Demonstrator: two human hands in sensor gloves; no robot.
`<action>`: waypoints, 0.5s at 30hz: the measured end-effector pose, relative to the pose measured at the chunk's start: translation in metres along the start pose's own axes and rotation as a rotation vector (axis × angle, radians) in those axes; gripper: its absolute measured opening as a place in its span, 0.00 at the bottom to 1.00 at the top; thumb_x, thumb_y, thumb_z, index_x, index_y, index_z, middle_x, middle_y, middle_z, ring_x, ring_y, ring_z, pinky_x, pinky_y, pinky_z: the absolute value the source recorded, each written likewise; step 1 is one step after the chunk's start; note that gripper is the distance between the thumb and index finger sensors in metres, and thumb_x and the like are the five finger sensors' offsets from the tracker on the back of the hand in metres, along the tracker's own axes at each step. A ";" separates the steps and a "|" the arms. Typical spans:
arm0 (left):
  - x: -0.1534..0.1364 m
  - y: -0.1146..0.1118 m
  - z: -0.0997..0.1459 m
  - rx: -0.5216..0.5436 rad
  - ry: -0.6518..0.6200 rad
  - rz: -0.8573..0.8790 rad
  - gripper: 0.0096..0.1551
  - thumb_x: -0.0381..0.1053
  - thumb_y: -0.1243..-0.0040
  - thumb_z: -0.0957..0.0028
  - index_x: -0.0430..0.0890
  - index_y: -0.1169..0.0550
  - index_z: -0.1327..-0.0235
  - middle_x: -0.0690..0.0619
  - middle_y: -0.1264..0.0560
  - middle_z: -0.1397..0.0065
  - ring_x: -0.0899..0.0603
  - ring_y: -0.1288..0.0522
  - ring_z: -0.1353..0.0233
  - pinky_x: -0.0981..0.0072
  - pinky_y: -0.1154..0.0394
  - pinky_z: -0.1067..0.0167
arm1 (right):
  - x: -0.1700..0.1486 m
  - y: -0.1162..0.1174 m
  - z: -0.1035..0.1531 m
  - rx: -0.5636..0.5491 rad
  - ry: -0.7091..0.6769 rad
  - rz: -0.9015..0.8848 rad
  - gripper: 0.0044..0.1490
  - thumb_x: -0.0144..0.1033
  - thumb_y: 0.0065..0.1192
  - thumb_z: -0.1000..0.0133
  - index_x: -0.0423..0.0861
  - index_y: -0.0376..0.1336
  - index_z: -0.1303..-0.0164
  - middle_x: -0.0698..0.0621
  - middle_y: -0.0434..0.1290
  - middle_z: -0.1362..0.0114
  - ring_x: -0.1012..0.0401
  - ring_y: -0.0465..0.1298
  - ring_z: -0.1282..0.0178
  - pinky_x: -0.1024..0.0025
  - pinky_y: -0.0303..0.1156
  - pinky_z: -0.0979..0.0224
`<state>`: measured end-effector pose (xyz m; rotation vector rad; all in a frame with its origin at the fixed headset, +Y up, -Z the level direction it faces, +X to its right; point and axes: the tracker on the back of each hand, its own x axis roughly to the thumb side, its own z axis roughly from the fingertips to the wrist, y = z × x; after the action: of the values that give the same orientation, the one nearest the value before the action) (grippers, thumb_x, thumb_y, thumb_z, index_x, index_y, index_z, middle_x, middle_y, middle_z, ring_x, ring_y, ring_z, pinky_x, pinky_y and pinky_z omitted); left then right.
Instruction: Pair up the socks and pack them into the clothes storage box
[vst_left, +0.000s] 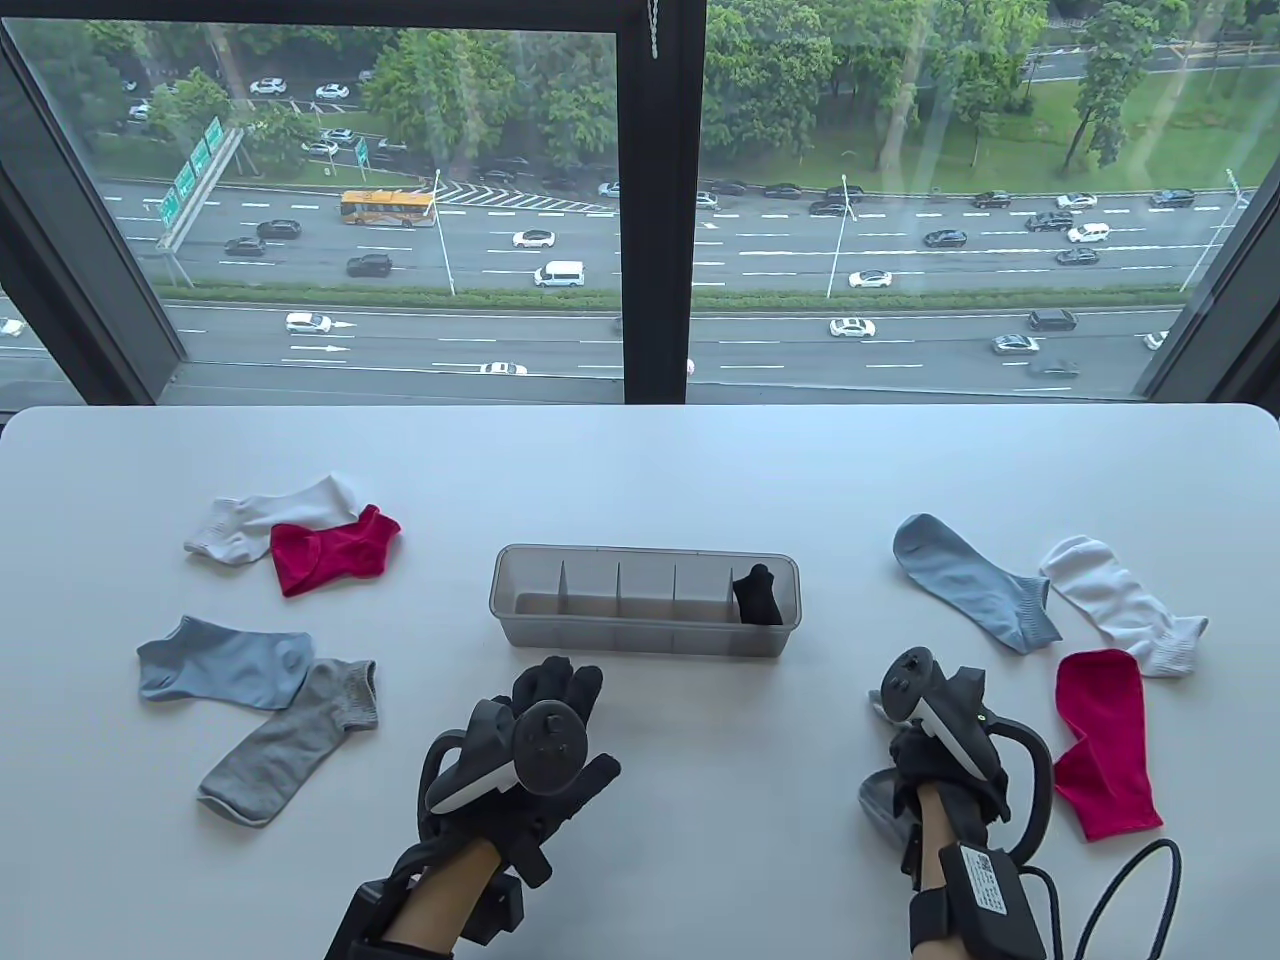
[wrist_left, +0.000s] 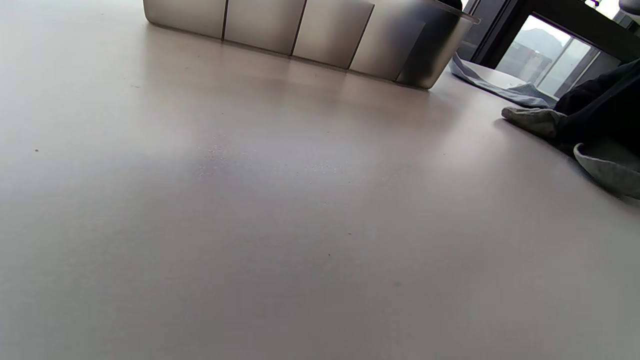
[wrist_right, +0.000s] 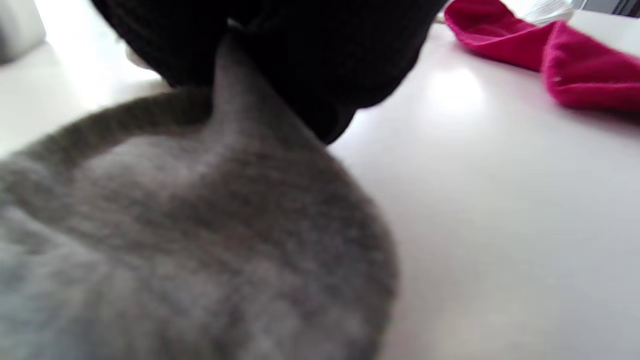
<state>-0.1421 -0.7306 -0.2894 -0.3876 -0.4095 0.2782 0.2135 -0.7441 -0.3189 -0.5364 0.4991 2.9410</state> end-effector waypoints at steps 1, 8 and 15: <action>0.000 0.000 0.000 0.000 -0.006 0.046 0.48 0.63 0.65 0.36 0.47 0.72 0.24 0.35 0.73 0.17 0.27 0.68 0.17 0.27 0.62 0.27 | 0.010 -0.004 0.005 -0.014 -0.039 -0.032 0.28 0.43 0.63 0.38 0.43 0.62 0.31 0.46 0.77 0.42 0.65 0.82 0.54 0.78 0.81 0.52; -0.010 -0.001 -0.003 -0.068 -0.096 0.563 0.48 0.66 0.68 0.38 0.34 0.49 0.17 0.28 0.54 0.15 0.21 0.53 0.18 0.26 0.51 0.27 | 0.113 -0.013 0.077 -0.132 -0.493 -0.239 0.28 0.43 0.61 0.37 0.44 0.61 0.29 0.46 0.76 0.40 0.65 0.82 0.52 0.78 0.81 0.50; -0.015 -0.005 -0.004 -0.015 -0.158 0.997 0.45 0.62 0.59 0.37 0.38 0.52 0.18 0.31 0.48 0.16 0.24 0.43 0.19 0.30 0.44 0.26 | 0.157 0.010 0.123 -0.097 -0.761 -0.351 0.31 0.38 0.52 0.34 0.42 0.55 0.21 0.42 0.71 0.26 0.51 0.75 0.29 0.59 0.75 0.28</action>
<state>-0.1526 -0.7407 -0.2953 -0.5670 -0.3460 1.2828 0.0257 -0.7046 -0.2637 0.4479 0.1450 2.5559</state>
